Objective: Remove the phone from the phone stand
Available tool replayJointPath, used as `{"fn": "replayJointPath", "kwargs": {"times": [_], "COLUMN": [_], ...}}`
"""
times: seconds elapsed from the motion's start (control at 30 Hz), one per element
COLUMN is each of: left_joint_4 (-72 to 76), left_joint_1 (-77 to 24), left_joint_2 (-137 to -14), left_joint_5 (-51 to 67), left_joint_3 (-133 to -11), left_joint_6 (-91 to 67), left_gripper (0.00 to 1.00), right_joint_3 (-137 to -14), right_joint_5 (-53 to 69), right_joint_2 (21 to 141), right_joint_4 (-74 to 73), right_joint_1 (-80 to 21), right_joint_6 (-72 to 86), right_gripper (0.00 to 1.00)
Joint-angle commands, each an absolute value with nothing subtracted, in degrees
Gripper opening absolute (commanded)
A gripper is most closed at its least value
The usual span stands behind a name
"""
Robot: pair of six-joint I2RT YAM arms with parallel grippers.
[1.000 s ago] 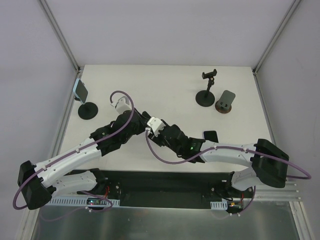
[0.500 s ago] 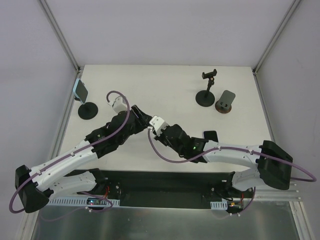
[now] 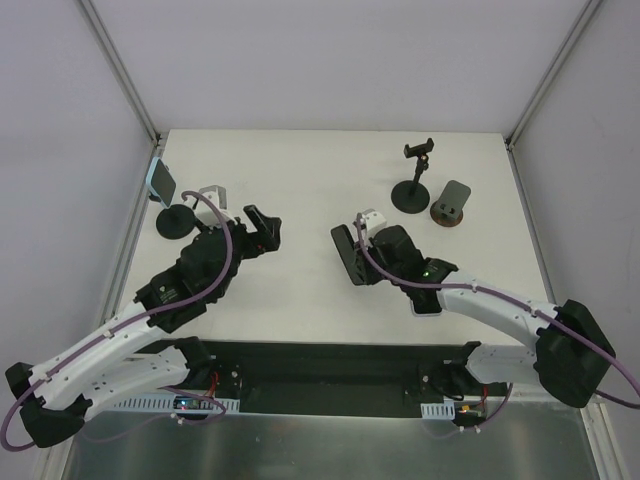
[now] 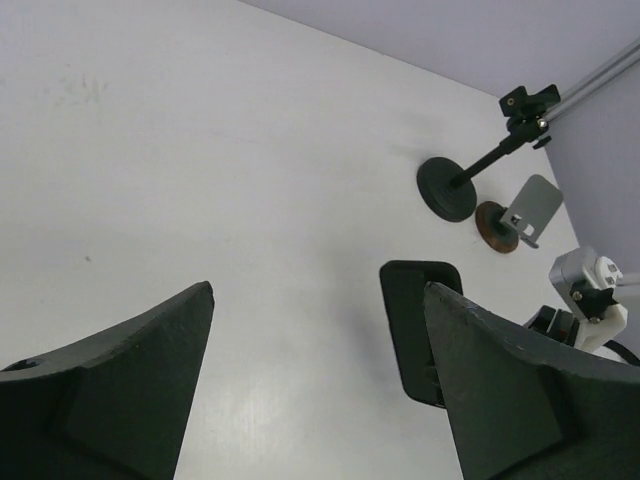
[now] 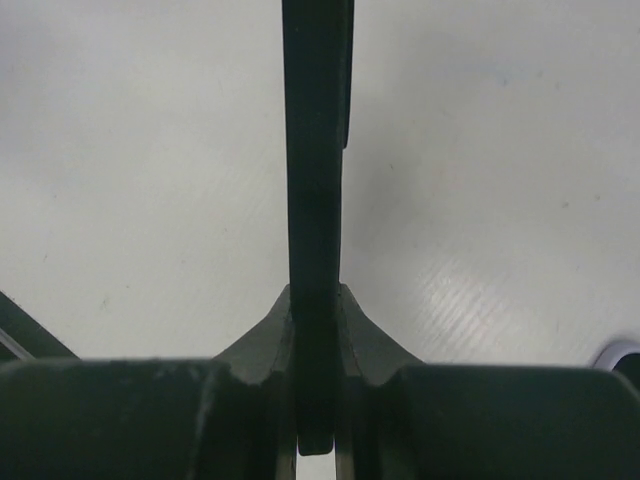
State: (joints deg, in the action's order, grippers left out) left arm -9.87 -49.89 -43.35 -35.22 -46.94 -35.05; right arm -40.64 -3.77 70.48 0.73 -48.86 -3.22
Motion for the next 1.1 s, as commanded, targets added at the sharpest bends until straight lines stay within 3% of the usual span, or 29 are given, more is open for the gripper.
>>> {"fn": "replayJointPath", "kwargs": {"times": [0.0,0.23,0.43,0.7,0.8,0.93,1.07], "left_joint_4": [-8.5,-9.4,-11.1,-12.3,-12.2,-11.2,-12.0], "left_joint_1": [-49.7,-47.4,-47.0,-47.0,-46.7,-45.6,-44.4], "left_joint_2": [-41.6,-41.0,-40.7,-39.3,-39.5,-40.7,-40.4], "left_joint_5": [-38.8,-40.3,-40.5,-42.5,-43.7,-43.9,-42.3], "left_joint_3": [-45.7,-44.9,-46.6,-47.6,-47.7,-46.1,-45.1], "left_joint_6": [-21.7,-11.3,-8.4,-2.7,-0.5,0.7,0.1], "left_gripper": [0.89,0.99,0.99,0.99,0.99,0.99,0.99], "right_joint_3": [-39.7,-34.8,-31.6,-27.6,-26.7,-26.2,-26.1], "right_joint_5": [3.7,14.5,22.6,23.5,22.9,20.6,17.8], "right_joint_2": [67.3,66.4,65.8,66.2,66.8,66.9,65.8], "right_joint_4": [-3.5,-5.4,-6.3,-6.4,-6.1,-6.4,-8.5], "right_joint_1": [-44.6,-36.9,-30.7,-26.2,-25.3,-25.1,-25.0], "right_joint_6": [4.2,9.1,11.7,12.0,12.0,11.9,10.8], "right_gripper": [0.01,0.01,0.01,0.02,0.08,0.32,0.44]}}
